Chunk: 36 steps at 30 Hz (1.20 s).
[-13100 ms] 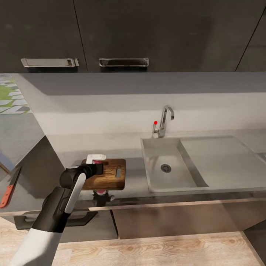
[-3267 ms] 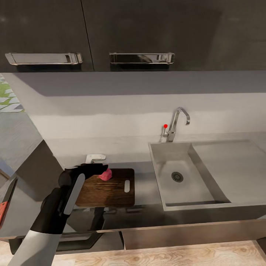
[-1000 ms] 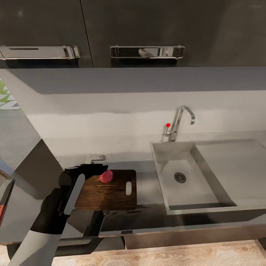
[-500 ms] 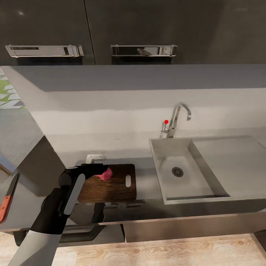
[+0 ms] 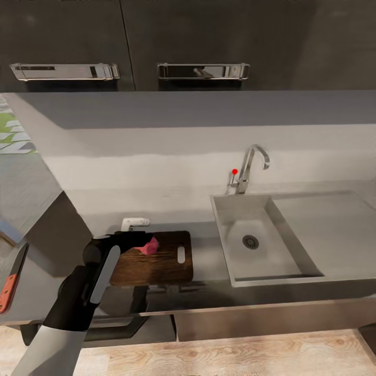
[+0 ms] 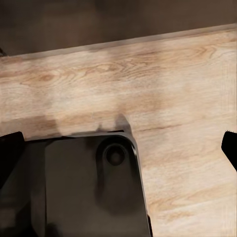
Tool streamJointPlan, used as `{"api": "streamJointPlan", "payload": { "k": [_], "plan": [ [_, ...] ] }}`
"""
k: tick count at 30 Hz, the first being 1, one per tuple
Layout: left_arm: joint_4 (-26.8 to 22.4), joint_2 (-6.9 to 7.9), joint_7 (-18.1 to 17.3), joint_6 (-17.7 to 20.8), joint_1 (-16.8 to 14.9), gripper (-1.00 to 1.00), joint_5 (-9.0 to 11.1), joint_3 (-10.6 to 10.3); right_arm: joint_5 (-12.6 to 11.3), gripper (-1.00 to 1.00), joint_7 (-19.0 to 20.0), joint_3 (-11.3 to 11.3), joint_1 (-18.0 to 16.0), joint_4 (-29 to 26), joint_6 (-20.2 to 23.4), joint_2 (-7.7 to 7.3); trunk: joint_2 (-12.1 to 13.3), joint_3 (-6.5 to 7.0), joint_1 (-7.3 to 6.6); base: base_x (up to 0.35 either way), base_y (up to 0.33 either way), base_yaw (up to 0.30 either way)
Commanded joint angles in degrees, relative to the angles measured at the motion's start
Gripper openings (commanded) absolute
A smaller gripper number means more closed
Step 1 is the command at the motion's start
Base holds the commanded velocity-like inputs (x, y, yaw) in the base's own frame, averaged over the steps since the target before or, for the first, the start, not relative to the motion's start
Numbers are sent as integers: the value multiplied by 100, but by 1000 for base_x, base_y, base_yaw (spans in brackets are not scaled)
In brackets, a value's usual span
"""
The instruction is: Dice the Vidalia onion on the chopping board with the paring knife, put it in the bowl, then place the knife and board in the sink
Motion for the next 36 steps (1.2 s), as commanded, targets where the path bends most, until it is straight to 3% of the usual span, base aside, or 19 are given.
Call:
{"api": "streamJointPlan", "payload": {
  "k": [1,36],
  "plan": [
    [8,6,61,23,-1,100,38,-11,-23,100,-47,49,1,-14,-5,-7,-6,-8,1,-191,0,0],
    [-8,4,61,23,-1,100,37,12,-23,100,-47,49,2,-14,-5,-7,-6,-8,1,-58,0,0]
  ]
}}
